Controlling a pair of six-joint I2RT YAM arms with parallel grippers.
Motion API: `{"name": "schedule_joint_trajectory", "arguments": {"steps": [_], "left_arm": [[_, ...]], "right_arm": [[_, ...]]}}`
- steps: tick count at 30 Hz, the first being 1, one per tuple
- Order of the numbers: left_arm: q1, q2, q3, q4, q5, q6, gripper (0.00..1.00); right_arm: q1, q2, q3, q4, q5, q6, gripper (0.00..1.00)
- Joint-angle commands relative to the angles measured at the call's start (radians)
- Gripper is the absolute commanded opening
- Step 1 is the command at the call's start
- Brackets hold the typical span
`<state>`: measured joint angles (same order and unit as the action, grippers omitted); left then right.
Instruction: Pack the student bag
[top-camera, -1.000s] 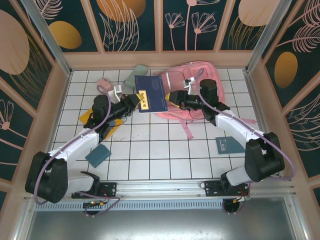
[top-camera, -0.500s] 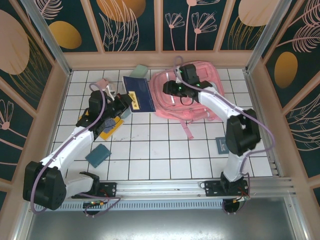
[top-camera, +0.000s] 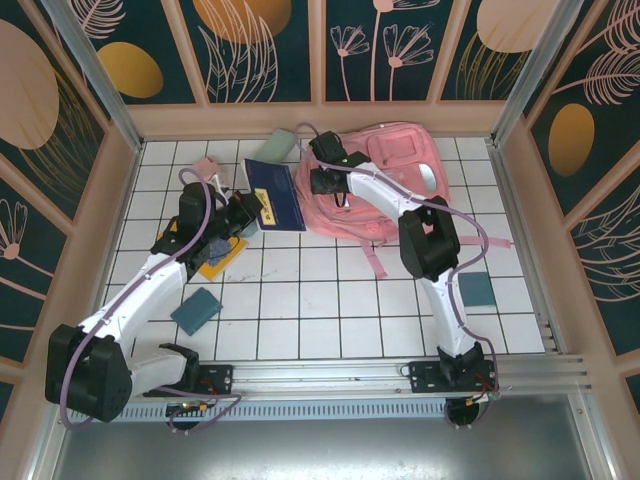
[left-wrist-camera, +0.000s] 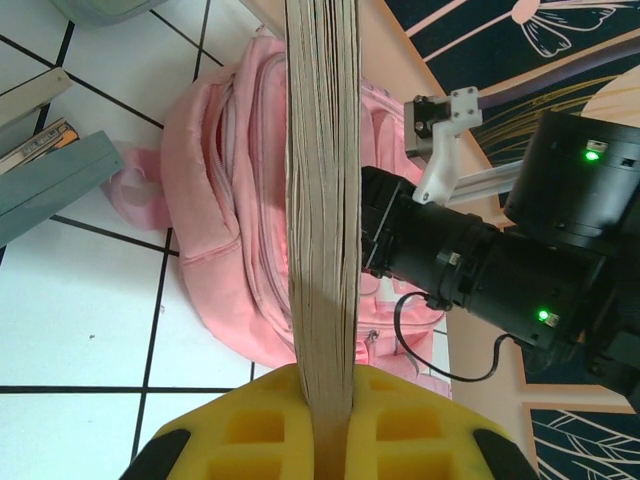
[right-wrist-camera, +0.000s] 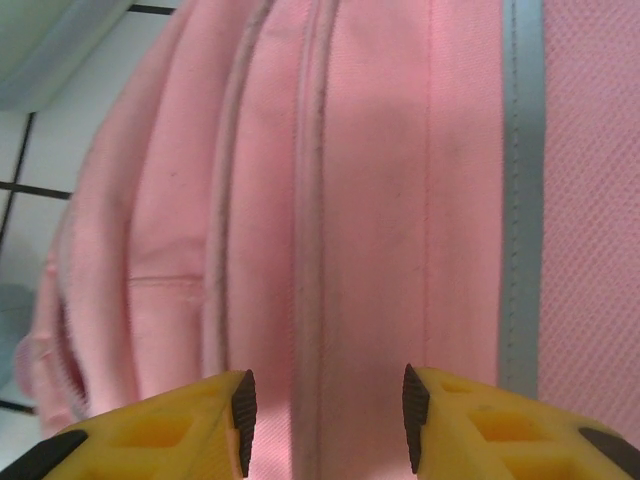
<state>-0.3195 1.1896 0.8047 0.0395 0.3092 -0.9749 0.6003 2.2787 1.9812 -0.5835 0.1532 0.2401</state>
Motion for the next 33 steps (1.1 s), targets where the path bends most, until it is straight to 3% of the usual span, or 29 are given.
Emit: {"name": "schedule_joint_trajectory", "arguments": {"steps": [1,5,9,10,24,28,33], "left_arm": [[0.007,-0.034,0.022,0.017,0.022,0.016,0.0],[0.007,-0.04,0.019,0.01,0.026,0.015,0.0],[0.007,-0.038,0.024,-0.007,0.022,0.031,0.0],[0.007,-0.036,0.025,-0.01,0.022,0.032,0.0],[0.021,0.1,0.026,0.117,0.039,0.023,0.0],[0.021,0.186,0.031,0.237,0.096,-0.027,0.0],[0.02,0.332,0.083,0.409,0.19,-0.109,0.0]], "right_arm": [[0.003,0.05,0.063,-0.049,0.081,-0.044,0.45],[0.012,0.098,0.102,-0.061,0.127,-0.059,0.4],[0.013,0.1,0.103,-0.062,0.129,-0.052,0.05],[0.013,0.093,0.102,-0.061,0.128,-0.05,0.0],[-0.03,-0.205,0.076,-0.061,-0.011,-0.012,0.0],[-0.048,-0.274,0.069,-0.073,-0.127,0.021,0.0],[-0.137,-0.352,0.045,-0.04,-0.359,0.076,0.0]]}}
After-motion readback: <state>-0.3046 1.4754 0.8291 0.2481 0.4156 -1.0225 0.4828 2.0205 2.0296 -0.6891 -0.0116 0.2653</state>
